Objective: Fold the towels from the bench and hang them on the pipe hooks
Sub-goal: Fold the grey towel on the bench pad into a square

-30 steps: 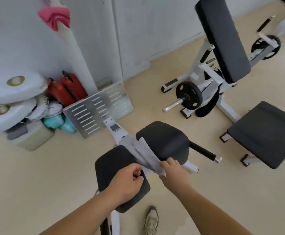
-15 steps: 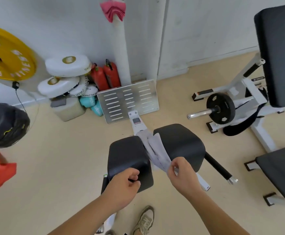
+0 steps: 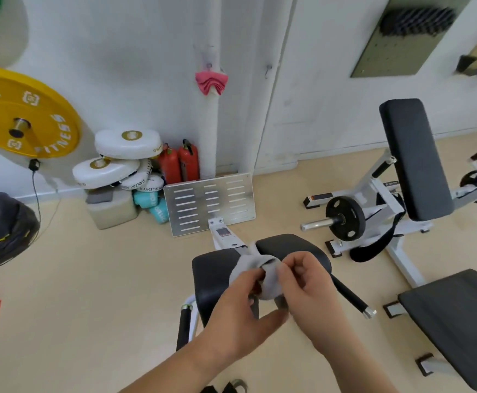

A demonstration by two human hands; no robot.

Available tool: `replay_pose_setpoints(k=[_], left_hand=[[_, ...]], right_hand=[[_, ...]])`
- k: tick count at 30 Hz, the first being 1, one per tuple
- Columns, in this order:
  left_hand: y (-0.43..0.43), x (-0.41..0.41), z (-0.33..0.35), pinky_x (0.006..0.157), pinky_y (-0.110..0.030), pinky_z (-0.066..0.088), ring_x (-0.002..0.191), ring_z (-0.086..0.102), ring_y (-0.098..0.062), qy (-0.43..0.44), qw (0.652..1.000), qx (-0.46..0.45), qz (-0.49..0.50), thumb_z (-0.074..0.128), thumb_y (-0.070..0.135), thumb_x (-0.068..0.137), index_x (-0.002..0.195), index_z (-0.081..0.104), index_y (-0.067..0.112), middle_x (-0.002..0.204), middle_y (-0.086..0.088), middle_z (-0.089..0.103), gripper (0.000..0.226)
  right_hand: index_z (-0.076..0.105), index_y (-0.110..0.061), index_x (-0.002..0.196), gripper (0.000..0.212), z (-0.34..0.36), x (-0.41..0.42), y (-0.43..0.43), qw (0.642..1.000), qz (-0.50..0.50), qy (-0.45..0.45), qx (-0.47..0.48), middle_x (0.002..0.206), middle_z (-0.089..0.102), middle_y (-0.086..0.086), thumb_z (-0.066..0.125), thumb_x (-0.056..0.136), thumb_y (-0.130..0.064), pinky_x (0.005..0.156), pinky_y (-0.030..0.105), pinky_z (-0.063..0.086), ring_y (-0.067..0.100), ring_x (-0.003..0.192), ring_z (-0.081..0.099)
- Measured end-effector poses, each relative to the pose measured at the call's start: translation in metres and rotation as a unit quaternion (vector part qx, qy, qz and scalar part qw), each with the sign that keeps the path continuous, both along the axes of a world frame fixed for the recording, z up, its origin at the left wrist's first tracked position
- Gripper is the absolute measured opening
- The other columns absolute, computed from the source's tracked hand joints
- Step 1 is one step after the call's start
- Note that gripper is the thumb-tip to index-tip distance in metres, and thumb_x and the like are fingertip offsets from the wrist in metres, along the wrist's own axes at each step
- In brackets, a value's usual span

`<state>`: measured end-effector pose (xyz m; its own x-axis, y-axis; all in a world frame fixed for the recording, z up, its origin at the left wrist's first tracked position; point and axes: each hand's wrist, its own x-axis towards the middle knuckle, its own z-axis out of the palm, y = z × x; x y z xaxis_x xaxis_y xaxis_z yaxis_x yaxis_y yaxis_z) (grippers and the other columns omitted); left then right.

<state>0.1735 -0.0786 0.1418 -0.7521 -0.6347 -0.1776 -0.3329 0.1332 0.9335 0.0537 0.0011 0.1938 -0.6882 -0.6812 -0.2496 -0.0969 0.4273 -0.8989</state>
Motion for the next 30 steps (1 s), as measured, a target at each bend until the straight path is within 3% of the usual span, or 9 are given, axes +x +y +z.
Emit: replay_pose_setpoints(k=[2,6,9,12,15,17,22,25,30], left_hand=[[-0.004,0.010,0.013,0.084,-0.017,0.052,0.101,0.061,-0.003,0.019,0.998,-0.052,0.028,0.077,0.036,0.081,0.114,0.063,0.038,0.104,0.020,0.065,0.035],[-0.010,0.028,0.024,0.076,-0.012,0.049,0.091,0.061,0.003,0.015,0.993,-0.117,0.013,0.067,0.019,0.090,0.089,0.073,0.034,0.088,0.024,0.069,0.016],[-0.007,0.040,0.030,0.069,-0.028,0.057,0.083,0.070,-0.010,0.020,1.000,0.003,0.018,0.061,0.017,0.095,0.091,0.072,0.029,0.091,0.008,0.073,0.017],[-0.005,0.038,0.032,0.085,-0.045,0.059,0.084,0.073,-0.020,-0.015,0.987,0.138,0.075,0.054,0.043,0.099,0.097,0.070,0.015,0.091,-0.007,0.074,0.033],[-0.013,0.028,0.039,0.086,-0.043,0.062,0.089,0.077,-0.030,-0.019,0.904,0.411,0.120,0.050,0.065,0.096,0.114,0.068,0.010,0.097,-0.015,0.078,0.060],[-0.020,0.018,0.037,0.092,-0.047,0.061,0.090,0.076,-0.034,0.023,0.868,0.480,0.125,0.060,0.058,0.095,0.117,0.066,0.004,0.096,-0.019,0.077,0.059],[-0.021,-0.008,0.022,0.093,-0.049,0.059,0.097,0.070,-0.034,0.060,0.881,0.441,0.159,0.072,0.007,0.087,0.103,0.072,0.002,0.100,-0.018,0.073,0.016],[-0.015,-0.034,0.018,0.089,-0.045,0.061,0.104,0.073,-0.031,0.089,0.864,0.418,0.266,0.073,-0.002,0.081,0.117,0.070,0.014,0.109,-0.012,0.077,0.039],[0.012,-0.057,0.040,0.078,-0.020,0.059,0.093,0.072,-0.007,-0.019,0.983,0.104,0.149,0.072,0.010,0.081,0.110,0.069,0.037,0.097,0.012,0.076,0.040]], right_hand=[[0.063,-0.030,0.088,0.015,0.013,0.012,0.000,0.998,-0.046,-0.021,-0.032,0.082,0.074,-0.001,0.062,0.100,-0.022,0.069,0.039,0.059,0.020,0.076,0.070],[0.063,-0.020,0.092,0.007,0.042,0.028,0.005,0.992,-0.076,0.077,-0.058,0.074,0.069,-0.010,0.062,0.099,-0.021,0.055,0.014,0.047,0.000,0.060,0.061],[0.065,-0.021,0.092,0.007,0.052,0.035,0.010,0.994,-0.076,0.062,-0.053,0.076,0.074,-0.007,0.063,0.098,-0.022,0.062,0.022,0.054,0.004,0.065,0.066],[0.067,-0.023,0.094,0.008,0.054,0.037,0.015,0.998,-0.034,0.050,-0.028,0.078,0.073,-0.008,0.062,0.101,-0.023,0.066,0.026,0.055,0.002,0.068,0.065],[0.066,-0.024,0.095,0.008,0.054,0.035,0.015,0.995,0.060,0.084,0.004,0.081,0.067,-0.022,0.062,0.101,-0.019,0.065,0.009,0.049,-0.008,0.075,0.061],[0.065,-0.026,0.094,0.010,0.051,0.025,0.014,0.987,0.122,0.102,0.025,0.086,0.066,-0.025,0.064,0.099,-0.018,0.069,0.006,0.047,-0.008,0.081,0.062],[0.069,-0.028,0.085,0.015,0.044,-0.003,0.016,0.972,0.220,0.059,0.053,0.081,0.070,-0.017,0.067,0.097,-0.020,0.069,0.012,0.050,-0.003,0.073,0.062],[0.073,-0.028,0.081,0.014,0.034,-0.034,0.025,0.949,0.301,0.003,0.092,0.075,0.071,-0.013,0.073,0.093,-0.020,0.072,0.019,0.052,0.000,0.069,0.062],[0.061,-0.047,0.113,0.037,0.015,-0.114,0.025,0.945,0.305,0.103,0.058,0.107,0.068,-0.029,0.068,0.094,-0.016,0.089,0.014,0.053,-0.001,0.105,0.065]])
